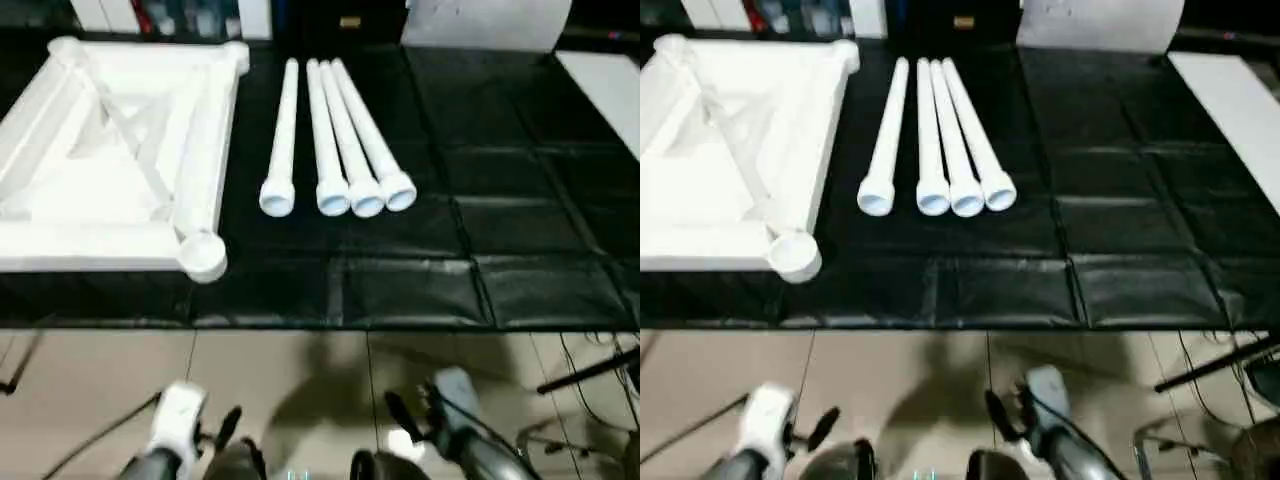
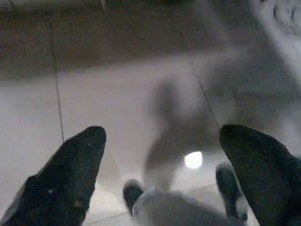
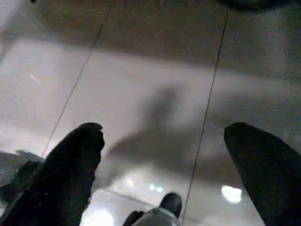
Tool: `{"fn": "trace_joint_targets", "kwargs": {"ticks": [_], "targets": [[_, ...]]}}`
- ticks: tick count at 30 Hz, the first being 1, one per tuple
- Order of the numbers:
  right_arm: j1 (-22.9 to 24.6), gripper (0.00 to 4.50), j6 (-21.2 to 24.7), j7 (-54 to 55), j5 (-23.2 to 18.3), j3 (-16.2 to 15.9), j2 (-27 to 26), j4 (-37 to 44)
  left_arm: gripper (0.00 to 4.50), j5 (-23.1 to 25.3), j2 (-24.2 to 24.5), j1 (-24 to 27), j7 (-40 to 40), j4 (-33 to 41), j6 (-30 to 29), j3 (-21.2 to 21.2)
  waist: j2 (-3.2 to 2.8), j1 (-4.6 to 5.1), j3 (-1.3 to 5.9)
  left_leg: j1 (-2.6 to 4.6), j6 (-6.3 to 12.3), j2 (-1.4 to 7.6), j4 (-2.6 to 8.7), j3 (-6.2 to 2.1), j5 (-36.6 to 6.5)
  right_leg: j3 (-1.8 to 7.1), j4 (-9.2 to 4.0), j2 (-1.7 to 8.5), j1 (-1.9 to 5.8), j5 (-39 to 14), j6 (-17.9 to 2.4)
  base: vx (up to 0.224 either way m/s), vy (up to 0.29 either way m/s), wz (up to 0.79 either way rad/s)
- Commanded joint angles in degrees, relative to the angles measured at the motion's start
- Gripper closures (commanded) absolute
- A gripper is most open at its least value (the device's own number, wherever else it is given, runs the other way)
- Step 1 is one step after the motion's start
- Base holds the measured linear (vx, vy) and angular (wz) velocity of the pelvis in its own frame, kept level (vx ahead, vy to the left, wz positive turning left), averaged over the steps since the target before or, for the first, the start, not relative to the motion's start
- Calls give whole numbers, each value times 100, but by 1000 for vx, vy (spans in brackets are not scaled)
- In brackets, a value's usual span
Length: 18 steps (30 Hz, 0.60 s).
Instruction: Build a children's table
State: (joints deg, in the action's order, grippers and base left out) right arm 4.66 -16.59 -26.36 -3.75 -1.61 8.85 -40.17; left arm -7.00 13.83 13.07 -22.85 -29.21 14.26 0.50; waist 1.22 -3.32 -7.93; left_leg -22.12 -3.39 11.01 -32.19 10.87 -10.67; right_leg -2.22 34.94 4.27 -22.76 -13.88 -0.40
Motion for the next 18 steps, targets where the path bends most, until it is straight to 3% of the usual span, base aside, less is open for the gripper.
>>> {"fn": "trace_joint_targets", "kwargs": {"ticks": [1, 2, 3, 4, 5, 6, 7, 10, 14, 15, 18], "targets": [[325, 0, 119, -156, -193, -21, 144, 804, 6, -168, 41, 357, -71, 816, 87, 25, -10, -14, 157, 90, 482, 389, 491, -114, -1901, 328, -530, 420, 160, -933, -1141, 0, 0, 0], [411, 0, 153, -190, -232, -14, 167, 982, 6, -199, 47, 459, -79, 1009, 109, 29, -10, -14, 157, 90, 482, 389, 491, -114, -1901, 328, -530, 420, 160, -933, -1141, 0, 0, 0], [411, 0, 153, -190, -232, -14, 167, 982, 6, -199, 47, 459, -79, 1009, 109, 29, -23, -24, 168, 98, 418, 381, 491, -112, -1879, 341, -550, 409, 137, -1062, -987, 0, 0, 0], [842, 0, 369, -373, -429, 16, 312, 1931, 6, -415, 74, 977, -123, 2038, -64, 35, 12, -28, 150, 76, 386, 377, 505, -117, -1887, 348, -550, 400, 146, -1092, -903, 0, 0, 0], [974, 0, 451, -446, -509, 21, 360, 2226, 6, -445, 99, 1132, -139, 2342, -134, 16, 9, -45, 178, 76, 392, 397, 492, -128, -1824, 353, -526, 399, 180, -937, -870, 0, 0, 0], [1092, 0, 538, -508, -575, 28, 400, 2485, 6, -455, 120, 1269, -149, 2610, -216, -6, 26, -47, 154, 63, 450, 389, 491, -115, -1746, 343, -520, 367, 157, -724, -798, 0, 0, 0], [1444, 0, 828, -716, -851, 8, 591, 3324, 6, -554, 231, 1646, -233, 3376, -394, -102, 53, -47, 143, 64, 495, 358, 477, -104, -1703, 338, -514, 336, 159, -583, -727, 0, 0, 0], [1913, 0, 1234, -925, -1166, -22, 934, 4416, 6, -771, 396, 2156, -245, 4513, -745, -115, 50, -65, 145, 67, 521, 352, 482, -117, -1594, 319, -505, 312, 159, -315, -601, 0, 0, 0], [2184, 0, 1455, -1082, -1428, -12, 1198, 5109, 6, -1092, 499, 2419, -155, 5334, -1022, -32, 66, -61, 131, 84, 427, 320, 470, -100, -1606, 320, -512, 290, 140, -362, -553, 0, 0, 0], [2297, 0, 1703, -1113, -1664, 51, 1302, 5575, 6, -1284, 557, 2511, -69, 5820, -1245, 64, 103, -76, 118, 84, 380, 308, 469, -110, -1623, 320, -516, 287, 158, -489, -463, 0, 0, 0], [2295, 0, 2137, -1002, -2042, 196, 1429, 6317, 6, -1575, 680, 2442, 113, 6535, -1638, 265, 110, -85, 132, 101, 346, 284, 454, -114, -1498, 311, -494, 260, 159, -400, -397, 0, 0, 0]]}}
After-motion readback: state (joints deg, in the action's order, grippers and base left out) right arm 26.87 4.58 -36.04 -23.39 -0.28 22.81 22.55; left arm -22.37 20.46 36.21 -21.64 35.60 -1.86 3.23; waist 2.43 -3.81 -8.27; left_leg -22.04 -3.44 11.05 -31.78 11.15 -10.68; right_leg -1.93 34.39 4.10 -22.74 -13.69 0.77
